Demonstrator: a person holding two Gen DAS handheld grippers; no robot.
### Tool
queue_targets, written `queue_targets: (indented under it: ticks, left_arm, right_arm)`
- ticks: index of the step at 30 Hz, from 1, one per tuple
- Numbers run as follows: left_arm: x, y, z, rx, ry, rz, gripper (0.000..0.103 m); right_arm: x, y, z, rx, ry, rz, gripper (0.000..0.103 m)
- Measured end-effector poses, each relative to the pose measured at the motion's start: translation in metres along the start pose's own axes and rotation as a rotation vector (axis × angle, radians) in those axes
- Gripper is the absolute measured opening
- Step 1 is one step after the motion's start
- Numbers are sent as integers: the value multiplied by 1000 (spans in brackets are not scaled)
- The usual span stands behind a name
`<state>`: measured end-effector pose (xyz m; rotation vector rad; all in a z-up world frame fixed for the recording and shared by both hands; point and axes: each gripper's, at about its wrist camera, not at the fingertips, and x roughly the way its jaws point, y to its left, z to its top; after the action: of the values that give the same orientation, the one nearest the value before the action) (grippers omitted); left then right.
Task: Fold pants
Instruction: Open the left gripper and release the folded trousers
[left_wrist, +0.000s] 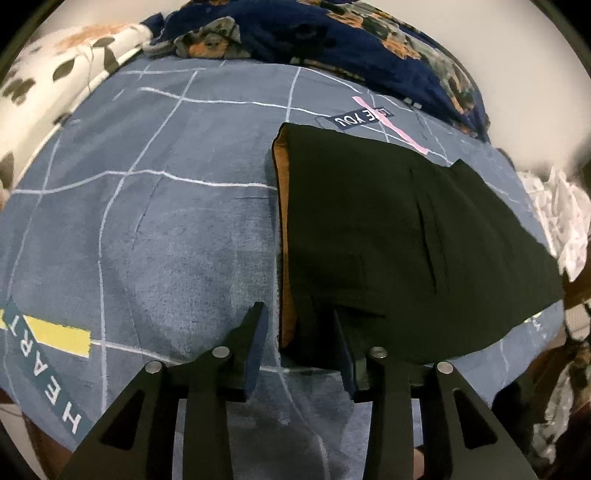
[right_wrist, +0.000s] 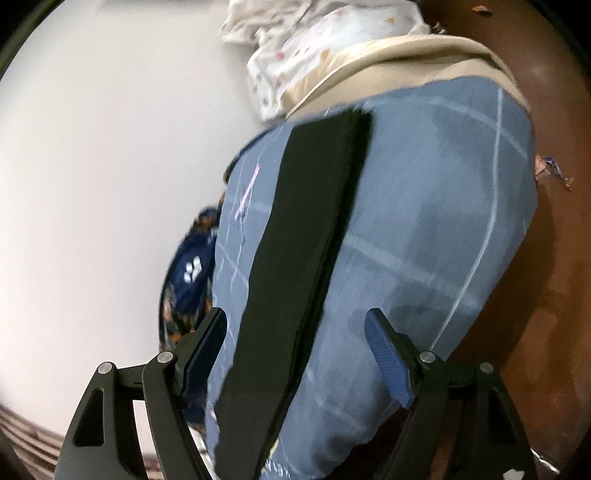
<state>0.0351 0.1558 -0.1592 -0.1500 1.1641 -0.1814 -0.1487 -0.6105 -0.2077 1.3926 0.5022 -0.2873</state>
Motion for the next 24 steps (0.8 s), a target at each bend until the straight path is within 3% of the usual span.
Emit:
queue_targets:
  ticks: [6,11,18,22,24]
  left_arm:
    - [0,-6,1,20,4,41,38]
    - [-2,-10,0,35,-1,72,38]
    - [-1,-11,1,30,6,82,38]
    - [-1,-13,2,38,11,96,39]
    - [-1,-11,2,31,9,98,41]
  right_arm:
    - [11,-6,31,13,-36,32,75]
    - [29,-11,54,22,-15,0,75]
    - [40,-14,79,30,-26,36,74]
    - [48,-3,84,5,-2,36,90]
    - [50,2,81,-30,25,32,91]
